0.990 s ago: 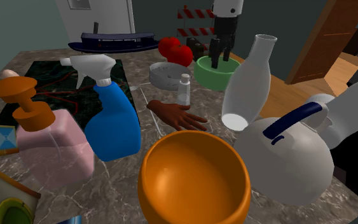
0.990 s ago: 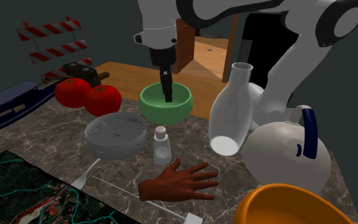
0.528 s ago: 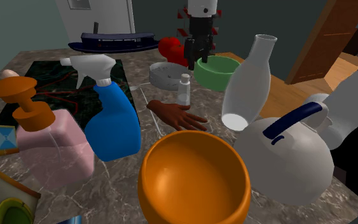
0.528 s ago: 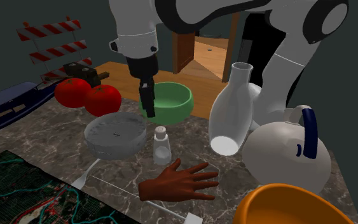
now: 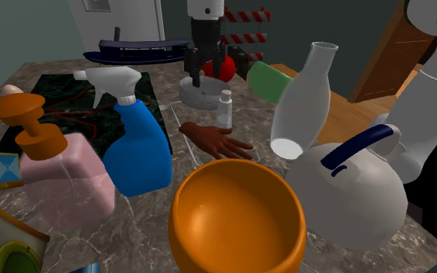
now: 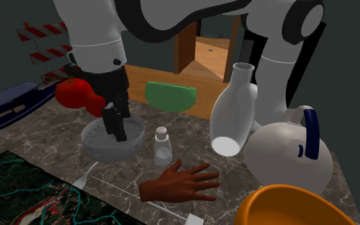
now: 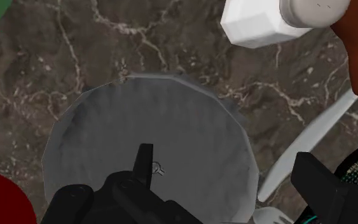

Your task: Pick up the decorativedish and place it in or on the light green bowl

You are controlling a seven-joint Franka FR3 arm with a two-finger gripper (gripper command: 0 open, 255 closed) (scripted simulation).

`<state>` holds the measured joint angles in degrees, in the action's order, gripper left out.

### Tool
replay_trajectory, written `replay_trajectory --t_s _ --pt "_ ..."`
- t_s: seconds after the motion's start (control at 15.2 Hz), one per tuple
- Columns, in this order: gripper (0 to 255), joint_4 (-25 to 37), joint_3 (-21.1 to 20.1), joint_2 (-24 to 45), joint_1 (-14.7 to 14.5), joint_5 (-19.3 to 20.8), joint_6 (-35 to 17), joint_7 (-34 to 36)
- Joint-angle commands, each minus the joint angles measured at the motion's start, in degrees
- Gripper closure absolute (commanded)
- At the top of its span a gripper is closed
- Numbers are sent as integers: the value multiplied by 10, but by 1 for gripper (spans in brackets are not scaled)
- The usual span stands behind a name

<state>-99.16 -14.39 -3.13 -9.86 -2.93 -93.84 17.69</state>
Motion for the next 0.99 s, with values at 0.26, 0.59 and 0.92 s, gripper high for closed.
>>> replay_trajectory --t_s 0.26,0.59,0.92 --pt "0 50 -15 56 -14 9 -10 25" --pt "0 1 -16 51 -15 7 -54 24" --pt "0 1 -16 51 -15 7 -54 24"
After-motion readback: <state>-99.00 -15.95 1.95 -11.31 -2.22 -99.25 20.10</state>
